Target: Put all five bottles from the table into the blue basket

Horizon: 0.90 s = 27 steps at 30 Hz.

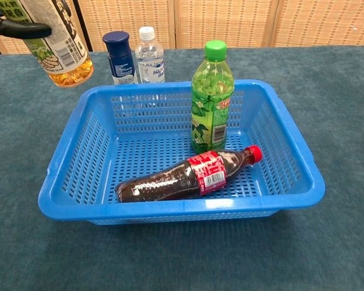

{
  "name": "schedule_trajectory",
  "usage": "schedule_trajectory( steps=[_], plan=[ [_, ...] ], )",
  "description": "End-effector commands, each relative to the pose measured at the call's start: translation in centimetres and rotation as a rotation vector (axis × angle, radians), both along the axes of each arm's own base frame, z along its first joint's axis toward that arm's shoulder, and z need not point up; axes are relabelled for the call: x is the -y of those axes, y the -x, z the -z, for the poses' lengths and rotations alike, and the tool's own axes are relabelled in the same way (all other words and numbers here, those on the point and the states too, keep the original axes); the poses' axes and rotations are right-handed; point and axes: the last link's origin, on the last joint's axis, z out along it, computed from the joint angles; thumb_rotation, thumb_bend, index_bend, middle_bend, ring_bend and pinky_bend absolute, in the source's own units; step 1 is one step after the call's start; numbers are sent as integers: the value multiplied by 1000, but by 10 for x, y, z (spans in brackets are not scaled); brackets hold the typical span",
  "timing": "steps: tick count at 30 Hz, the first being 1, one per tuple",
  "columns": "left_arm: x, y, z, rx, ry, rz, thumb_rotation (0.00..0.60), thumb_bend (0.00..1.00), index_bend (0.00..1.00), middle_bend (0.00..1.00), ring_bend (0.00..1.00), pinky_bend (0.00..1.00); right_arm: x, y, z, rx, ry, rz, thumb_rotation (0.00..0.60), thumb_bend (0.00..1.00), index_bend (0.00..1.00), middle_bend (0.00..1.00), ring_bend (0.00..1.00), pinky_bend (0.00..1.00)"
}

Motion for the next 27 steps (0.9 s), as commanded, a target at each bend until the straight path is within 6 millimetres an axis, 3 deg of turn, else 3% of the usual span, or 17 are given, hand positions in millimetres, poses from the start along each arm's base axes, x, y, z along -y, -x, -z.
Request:
schedule_trajectory(
  steps=[1,3,8,13,15,16,18,19,20,22,27],
  plan=[
    [7,-17,24,-8,43,21,600,454,773,495,419,479,0,0,-1,4,3,0,600,0,0,0,0,0],
    [7,-31,50,-18,98,31,600,452,773,495,419,479,1,2,-3,8,7,5,600,0,0,0,0,0],
    [8,-53,92,-6,165,33,600,435,766,495,417,479,3,4,-6,16,9,11,600,0,0,0,0,0],
    [13,-61,114,-25,208,36,600,395,724,475,374,433,3,4,-5,18,6,11,600,0,0,0,0,0],
    [18,-60,120,-51,228,51,600,358,624,391,286,326,3,4,-4,17,0,11,600,0,0,0,0,0],
    [20,-58,122,-76,242,65,600,331,519,297,211,240,3,4,-4,16,-2,10,600,0,0,0,0,0],
    [23,-54,123,-131,260,92,600,237,137,48,25,33,3,4,-3,14,-3,9,600,0,0,0,0,0],
    [24,-52,123,-149,264,99,600,204,48,2,0,1,3,3,-3,14,-4,8,600,0,0,0,0,0],
    [25,-50,122,-163,266,104,600,164,1,0,0,0,3,3,-3,13,-4,8,600,0,0,0,0,0],
    [25,-45,116,-174,250,108,600,116,0,0,0,0,2,2,-2,12,-8,5,600,0,0,0,0,0],
    [27,-37,91,-109,191,106,600,97,0,0,0,0,1,1,0,8,-11,1,600,0,0,0,0,0]
  ],
)
